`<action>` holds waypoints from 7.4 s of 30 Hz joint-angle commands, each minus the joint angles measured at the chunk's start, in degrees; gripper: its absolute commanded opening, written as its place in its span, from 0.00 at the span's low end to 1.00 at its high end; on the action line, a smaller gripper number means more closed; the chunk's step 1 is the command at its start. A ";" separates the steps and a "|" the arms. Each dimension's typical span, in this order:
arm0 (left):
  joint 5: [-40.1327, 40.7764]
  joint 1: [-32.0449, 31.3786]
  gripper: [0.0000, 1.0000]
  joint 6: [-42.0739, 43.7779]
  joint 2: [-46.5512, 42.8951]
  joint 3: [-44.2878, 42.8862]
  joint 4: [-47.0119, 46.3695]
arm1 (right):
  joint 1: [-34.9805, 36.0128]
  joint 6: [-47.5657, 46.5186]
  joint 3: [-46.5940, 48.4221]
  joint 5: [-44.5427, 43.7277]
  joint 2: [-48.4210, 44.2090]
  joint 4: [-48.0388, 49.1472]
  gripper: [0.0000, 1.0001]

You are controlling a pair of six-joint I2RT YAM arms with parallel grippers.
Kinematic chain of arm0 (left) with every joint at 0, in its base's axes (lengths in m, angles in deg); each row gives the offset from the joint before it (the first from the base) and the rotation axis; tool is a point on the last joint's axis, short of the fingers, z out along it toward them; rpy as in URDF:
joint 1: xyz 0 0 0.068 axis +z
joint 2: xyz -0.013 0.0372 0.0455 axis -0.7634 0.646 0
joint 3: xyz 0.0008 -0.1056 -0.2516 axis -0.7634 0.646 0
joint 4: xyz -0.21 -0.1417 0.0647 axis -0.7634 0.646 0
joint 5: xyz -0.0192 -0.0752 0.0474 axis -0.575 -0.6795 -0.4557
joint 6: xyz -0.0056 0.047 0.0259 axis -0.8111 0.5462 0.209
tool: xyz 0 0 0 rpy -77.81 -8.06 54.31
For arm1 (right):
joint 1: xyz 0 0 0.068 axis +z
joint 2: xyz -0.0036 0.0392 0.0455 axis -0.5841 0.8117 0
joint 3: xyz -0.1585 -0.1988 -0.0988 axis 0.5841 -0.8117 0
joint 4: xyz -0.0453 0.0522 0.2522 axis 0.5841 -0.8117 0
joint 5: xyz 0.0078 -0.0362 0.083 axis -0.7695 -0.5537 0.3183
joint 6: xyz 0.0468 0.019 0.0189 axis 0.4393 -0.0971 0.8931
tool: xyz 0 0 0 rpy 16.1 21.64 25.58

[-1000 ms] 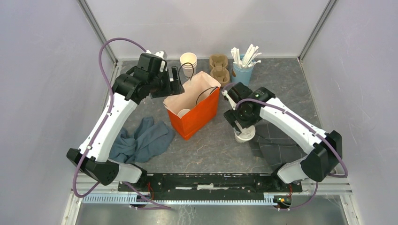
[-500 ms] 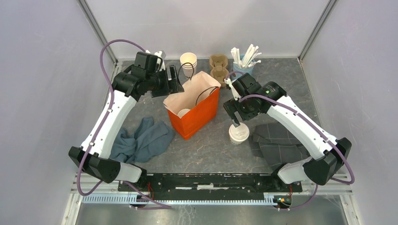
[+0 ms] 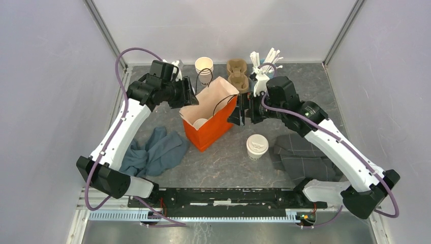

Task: Pack the takeout coffee
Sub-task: Place the coffee cup at the center of the board, then adjust the takeout bag at the center of the board.

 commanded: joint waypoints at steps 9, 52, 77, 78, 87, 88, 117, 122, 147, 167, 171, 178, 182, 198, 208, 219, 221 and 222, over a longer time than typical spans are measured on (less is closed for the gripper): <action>-0.14 0.16 0.37 -6.82 -7.17 7.47 -7.54 | 9.58 17.46 1.06 -12.29 4.24 28.90 0.84; 13.76 0.26 0.75 -5.46 -6.93 -2.52 -0.13 | 10.55 4.18 10.70 -17.30 10.48 23.97 0.98; 11.81 1.45 0.12 0.67 2.74 -9.34 -3.73 | 8.27 2.03 17.66 -20.69 14.48 30.88 0.01; 11.62 1.45 0.07 0.66 2.70 -10.42 -3.14 | 8.09 2.40 17.61 -19.61 13.72 30.90 0.00; 6.59 1.50 0.02 -5.86 -3.73 -11.21 -0.70 | 7.81 6.35 16.17 -17.47 7.43 28.74 0.00; 5.72 1.50 0.02 -6.64 -4.22 -10.39 -0.74 | 7.82 6.78 15.99 -17.43 7.14 28.47 0.00; -16.73 1.45 0.81 -13.75 -7.08 5.26 -7.39 | -0.10 -23.40 26.83 -23.92 11.73 5.24 0.98; -15.24 0.11 0.70 -11.73 -3.14 3.62 -6.25 | -7.06 -22.91 40.16 -14.05 24.94 0.86 0.98; 2.67 -3.12 0.02 12.13 18.97 -23.17 10.01 | -14.38 -25.64 28.20 8.02 34.58 16.06 0.55; 14.72 -3.07 0.35 7.16 22.06 -28.74 10.27 | -6.71 -4.16 8.19 4.19 17.28 19.22 0.36; 20.57 -3.03 0.68 4.82 20.79 -33.05 15.42 | -6.04 -1.47 4.74 -1.52 11.95 20.76 0.49; 29.61 -3.03 0.93 -2.13 10.47 -26.77 20.75 | -6.95 -8.14 12.28 -7.35 11.45 14.20 0.96; 30.01 -3.04 0.98 -6.00 8.04 -25.53 23.92 | -8.13 -11.77 13.33 -9.25 10.03 12.47 0.98; 26.67 0.71 0.82 -13.15 11.41 -18.46 20.82 | -15.38 -5.36 6.41 5.70 7.63 17.67 0.98; 28.42 1.30 0.56 -10.16 14.29 -17.26 15.28 | -15.39 -7.03 6.95 6.88 8.16 16.35 0.98; 31.72 1.50 0.36 -2.89 13.44 -14.64 7.87 | -15.39 -9.93 7.96 7.57 8.67 14.19 0.98; 32.46 1.50 0.34 -1.27 13.30 -14.55 7.21 | -15.39 -10.30 7.99 7.78 8.65 13.96 0.98; 32.99 1.46 0.32 -0.51 13.17 -14.36 6.84 | -15.39 -10.59 7.99 7.97 8.64 13.80 0.98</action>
